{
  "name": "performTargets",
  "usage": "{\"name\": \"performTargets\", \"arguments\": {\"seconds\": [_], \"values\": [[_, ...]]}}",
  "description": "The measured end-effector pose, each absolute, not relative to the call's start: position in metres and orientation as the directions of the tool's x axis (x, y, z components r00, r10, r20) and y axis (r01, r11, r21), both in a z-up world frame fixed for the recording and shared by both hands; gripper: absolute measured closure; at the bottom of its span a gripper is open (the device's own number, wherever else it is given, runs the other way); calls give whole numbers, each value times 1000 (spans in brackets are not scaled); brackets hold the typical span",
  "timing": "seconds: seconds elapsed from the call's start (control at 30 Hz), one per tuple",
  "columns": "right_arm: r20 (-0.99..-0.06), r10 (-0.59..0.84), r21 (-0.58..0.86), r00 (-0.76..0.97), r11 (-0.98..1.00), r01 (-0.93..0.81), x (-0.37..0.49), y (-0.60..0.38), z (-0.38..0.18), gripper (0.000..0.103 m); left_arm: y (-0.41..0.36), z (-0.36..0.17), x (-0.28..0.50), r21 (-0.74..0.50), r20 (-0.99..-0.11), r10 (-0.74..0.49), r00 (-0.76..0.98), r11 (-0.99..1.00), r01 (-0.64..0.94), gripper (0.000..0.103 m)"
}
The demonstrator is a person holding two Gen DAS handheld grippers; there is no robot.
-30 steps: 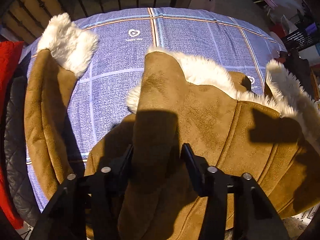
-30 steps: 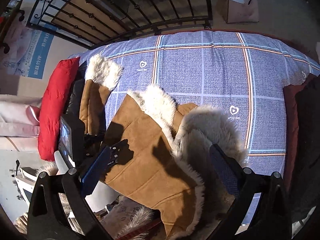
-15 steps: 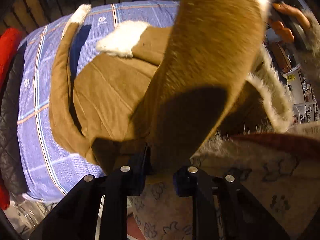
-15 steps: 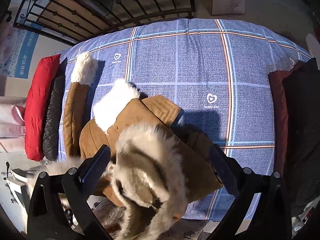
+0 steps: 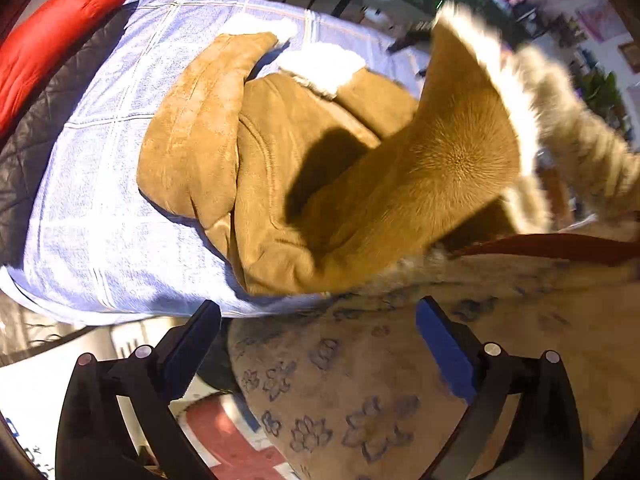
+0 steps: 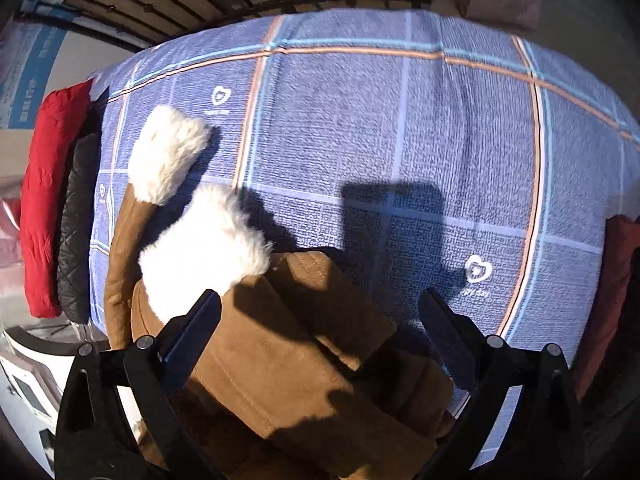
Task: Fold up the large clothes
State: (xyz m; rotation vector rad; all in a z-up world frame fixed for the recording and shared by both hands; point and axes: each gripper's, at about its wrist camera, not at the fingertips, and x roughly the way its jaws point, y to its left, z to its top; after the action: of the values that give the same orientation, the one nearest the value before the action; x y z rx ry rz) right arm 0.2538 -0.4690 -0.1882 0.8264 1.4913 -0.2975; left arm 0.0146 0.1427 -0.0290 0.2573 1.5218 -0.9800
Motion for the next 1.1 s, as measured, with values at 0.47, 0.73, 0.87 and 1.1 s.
{"name": "performTargets", "arguments": {"seconds": [0.47,0.73,0.87,1.1], "values": [[-862,477,445,173,546,710,185,-450,-255,6,69,-86,118,-119,-967,-236,93,746,655,7],[-882,368,470,294,651,596,163,-400,-208,72,6,-177,135,5,-994,-73,78,696,718,56],[-888,299,456,350,675,580,149,-382,-171,87,3,-155,123,79,-987,-55,153,659,748,87],[-861,252,459,441,759,462,153,-352,-96,90,17,-58,121,-53,-949,-258,184,700,712,89]]}}
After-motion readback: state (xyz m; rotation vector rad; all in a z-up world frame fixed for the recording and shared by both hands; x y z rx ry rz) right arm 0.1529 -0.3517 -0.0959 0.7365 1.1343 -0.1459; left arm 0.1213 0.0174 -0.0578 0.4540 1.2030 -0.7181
